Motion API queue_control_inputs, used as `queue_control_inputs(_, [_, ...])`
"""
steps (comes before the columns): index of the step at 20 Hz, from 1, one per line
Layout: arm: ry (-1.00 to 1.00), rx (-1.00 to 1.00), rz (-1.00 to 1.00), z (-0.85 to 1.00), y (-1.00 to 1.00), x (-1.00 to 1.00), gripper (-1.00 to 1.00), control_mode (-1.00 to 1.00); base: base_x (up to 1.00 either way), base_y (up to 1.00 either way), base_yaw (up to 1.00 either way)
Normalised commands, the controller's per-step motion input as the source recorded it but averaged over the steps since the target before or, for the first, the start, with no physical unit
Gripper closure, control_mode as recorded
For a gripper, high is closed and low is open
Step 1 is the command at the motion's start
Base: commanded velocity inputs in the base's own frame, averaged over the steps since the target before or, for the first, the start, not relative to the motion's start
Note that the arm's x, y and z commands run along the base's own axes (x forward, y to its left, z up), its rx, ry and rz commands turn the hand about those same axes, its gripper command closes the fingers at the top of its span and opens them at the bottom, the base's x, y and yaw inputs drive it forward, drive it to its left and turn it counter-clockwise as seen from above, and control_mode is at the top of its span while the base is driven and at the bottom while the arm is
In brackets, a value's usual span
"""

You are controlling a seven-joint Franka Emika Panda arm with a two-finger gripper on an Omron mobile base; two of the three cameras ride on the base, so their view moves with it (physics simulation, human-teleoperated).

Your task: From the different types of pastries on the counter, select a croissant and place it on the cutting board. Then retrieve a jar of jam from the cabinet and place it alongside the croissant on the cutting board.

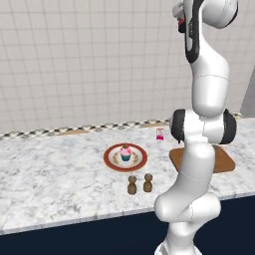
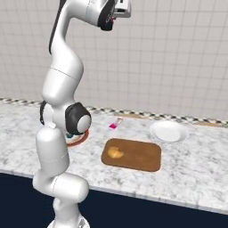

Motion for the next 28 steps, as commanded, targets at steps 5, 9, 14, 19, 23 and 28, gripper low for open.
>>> queue_control_inputs(5, [0.00,0.00,0.00,0.00,0.00,0.00,1.00,1.00,0.00,-0.32,0.01])
queue_control_inputs(9, [0.00,0.00,0.00,0.00,0.00,0.00,1.00,1.00,-0.23,-0.07,-0.21])
queue_control_inputs(14, [0.00,0.00,0.00,0.00,0.00,0.00,1.00,1.00,-0.36,-0.08,-0.13])
queue_control_inputs(19, [0.00,0.00,0.00,0.00,0.00,0.00,1.00,1.00,0.00,0.00,0.00])
queue_control_inputs(23, [0.00,0.00,0.00,0.00,0.00,0.00,1.00,1.00,0.00,0.00,0.00])
queue_control_inputs(28, [0.00,0.00,0.00,0.00,0.00,0.00,1.00,1.00,0.00,0.00,0.00])
